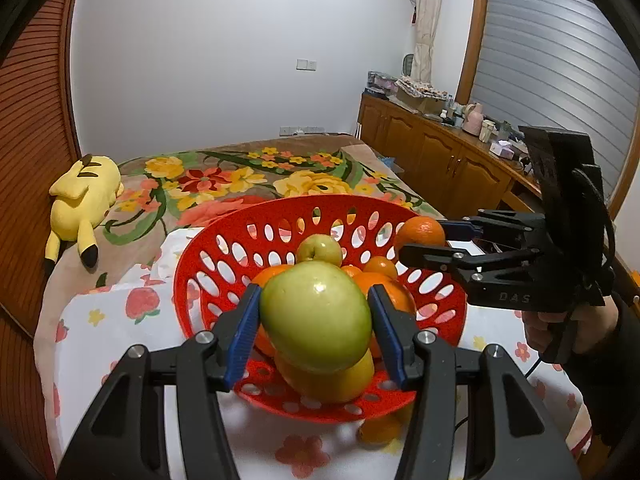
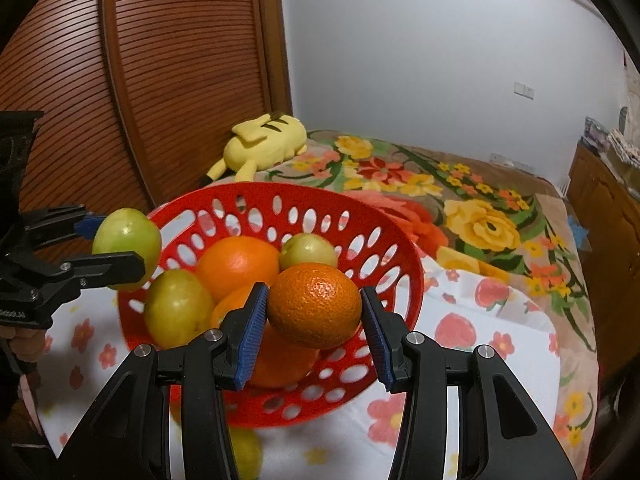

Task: Organize fruits
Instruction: 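Lower into the basket and open both tools to release the fruit, then withdraw both open tools from the basket toward the remaining fruit, then grasp the yellow-green pomelo with the right tool while the left tool grasps the small orange, then lift the pomelo and small orange and carry both over the red basket, then lower into the basket and open both tools to release the fruit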

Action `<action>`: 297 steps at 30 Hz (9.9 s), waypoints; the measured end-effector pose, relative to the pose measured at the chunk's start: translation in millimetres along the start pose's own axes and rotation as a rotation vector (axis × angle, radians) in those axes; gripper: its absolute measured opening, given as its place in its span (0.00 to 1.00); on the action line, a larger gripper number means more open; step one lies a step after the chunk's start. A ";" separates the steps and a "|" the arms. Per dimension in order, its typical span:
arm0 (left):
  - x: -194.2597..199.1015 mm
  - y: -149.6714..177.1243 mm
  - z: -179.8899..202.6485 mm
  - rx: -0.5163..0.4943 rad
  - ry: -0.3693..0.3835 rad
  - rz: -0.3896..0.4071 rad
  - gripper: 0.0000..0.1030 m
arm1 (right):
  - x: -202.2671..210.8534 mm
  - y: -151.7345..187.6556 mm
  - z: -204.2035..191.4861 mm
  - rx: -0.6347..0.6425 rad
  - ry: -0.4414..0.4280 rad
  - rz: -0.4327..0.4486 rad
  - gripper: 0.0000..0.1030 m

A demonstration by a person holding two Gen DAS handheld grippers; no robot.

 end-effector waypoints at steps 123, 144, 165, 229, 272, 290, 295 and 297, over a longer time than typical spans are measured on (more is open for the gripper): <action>38.4 106.7 -5.4 0.003 -0.030 -0.075 0.63 | -0.3 101.4 -84.5 -0.079 -0.024 -0.120 0.68; 1.5 117.1 25.5 -0.049 -0.005 -0.141 0.58 | 27.1 106.3 -72.8 -0.107 -0.016 -0.079 0.61; -41.2 130.4 38.2 -0.061 0.004 -0.235 0.32 | 51.5 125.4 -63.9 -0.128 0.000 -0.060 0.61; -7.8 0.2 -25.7 0.046 -0.048 0.010 0.32 | 25.9 11.7 -26.3 0.031 -0.003 0.036 0.61; -47.8 -12.2 -53.7 0.059 -0.098 -0.032 0.33 | 16.2 11.9 -0.3 -0.037 -0.016 0.051 0.64; -1.1 15.2 -30.7 0.022 -0.105 0.028 0.56 | 47.9 40.1 -11.6 -0.102 0.062 0.094 0.70; 24.2 25.4 -15.7 -0.003 -0.104 0.070 0.58 | 58.3 49.4 -22.8 -0.119 0.114 0.102 0.76; 33.7 28.7 -12.4 -0.009 -0.103 0.086 0.61 | 64.6 51.4 -27.6 -0.125 0.129 0.115 0.78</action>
Point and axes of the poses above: each gripper's, at about its wrist camera, not at the fingertips, and x roughly against the way its jaws point, z to its right, y to its underside, the point moved 8 cm from there along -x, roughly the way its jaws point, and after that the axes turned 10 degrees about x, right-handed, at the moved point
